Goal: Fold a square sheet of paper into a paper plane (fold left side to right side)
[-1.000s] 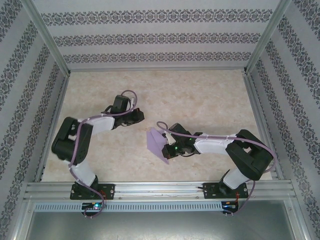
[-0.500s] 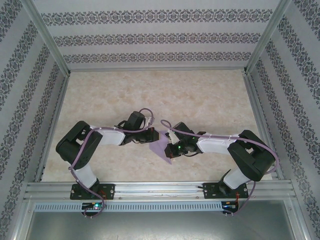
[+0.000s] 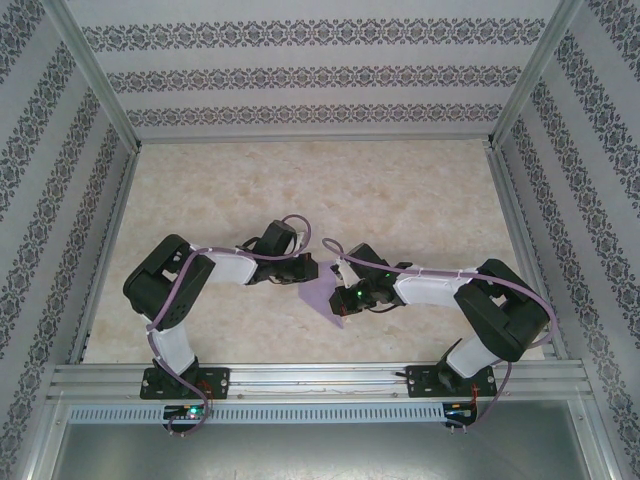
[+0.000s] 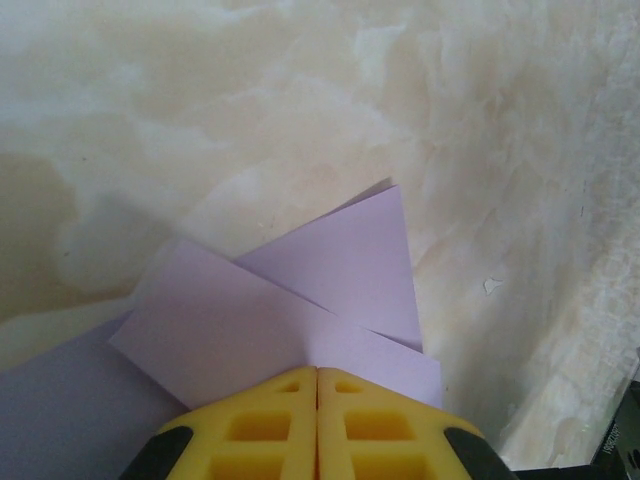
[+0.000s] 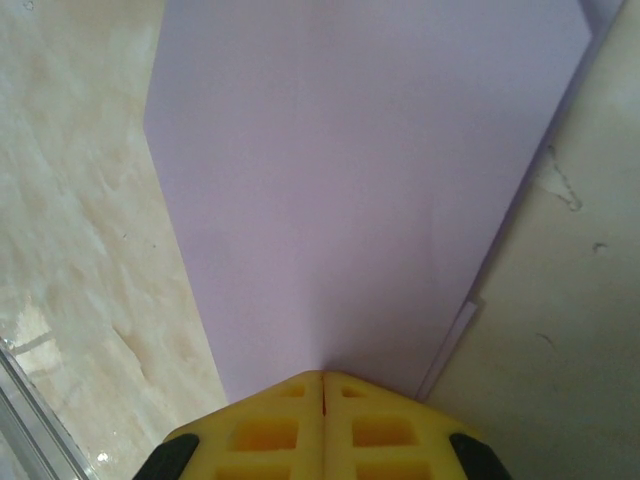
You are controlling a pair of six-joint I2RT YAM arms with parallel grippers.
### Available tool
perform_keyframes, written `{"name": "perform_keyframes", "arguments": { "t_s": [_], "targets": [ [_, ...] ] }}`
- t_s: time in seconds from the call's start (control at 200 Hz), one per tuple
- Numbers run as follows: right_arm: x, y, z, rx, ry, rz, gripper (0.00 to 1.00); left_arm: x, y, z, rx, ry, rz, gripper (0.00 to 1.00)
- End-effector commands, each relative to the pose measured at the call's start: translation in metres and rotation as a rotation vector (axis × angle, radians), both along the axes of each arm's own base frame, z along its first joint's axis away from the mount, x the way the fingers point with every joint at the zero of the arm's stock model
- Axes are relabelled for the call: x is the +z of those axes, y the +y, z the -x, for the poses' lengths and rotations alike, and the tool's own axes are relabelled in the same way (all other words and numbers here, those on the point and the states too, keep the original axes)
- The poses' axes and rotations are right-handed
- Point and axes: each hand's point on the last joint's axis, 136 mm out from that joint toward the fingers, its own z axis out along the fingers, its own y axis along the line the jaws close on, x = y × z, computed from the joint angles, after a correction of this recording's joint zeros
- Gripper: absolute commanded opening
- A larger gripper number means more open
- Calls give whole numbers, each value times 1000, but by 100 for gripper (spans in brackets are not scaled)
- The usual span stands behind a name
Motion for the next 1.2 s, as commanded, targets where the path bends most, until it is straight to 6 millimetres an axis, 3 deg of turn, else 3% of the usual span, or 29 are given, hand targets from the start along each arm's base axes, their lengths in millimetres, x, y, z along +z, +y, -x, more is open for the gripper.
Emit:
{"name": "perform_keyframes", "arguments": {
  "t_s": [0.0,0.285,0.395,0.744,1.194],
  "targets": [
    [-15,-18,17,-4,84,81,0,-44,25,16,17,78,-168,7],
    [56,15,-11,-52,7,-170,0,-51,30,22,17,89,-195,6],
    [70,17,-14,-74,1,-223,0,-50,29,22,13,84,-196,6],
    [42,35,-30,-160,27,-209,0,-49,26,21,9,81,-194,6],
    [13,34,-50,-218,4,-117,0,-50,26,21,10,82,-201,6]
  ]
}}
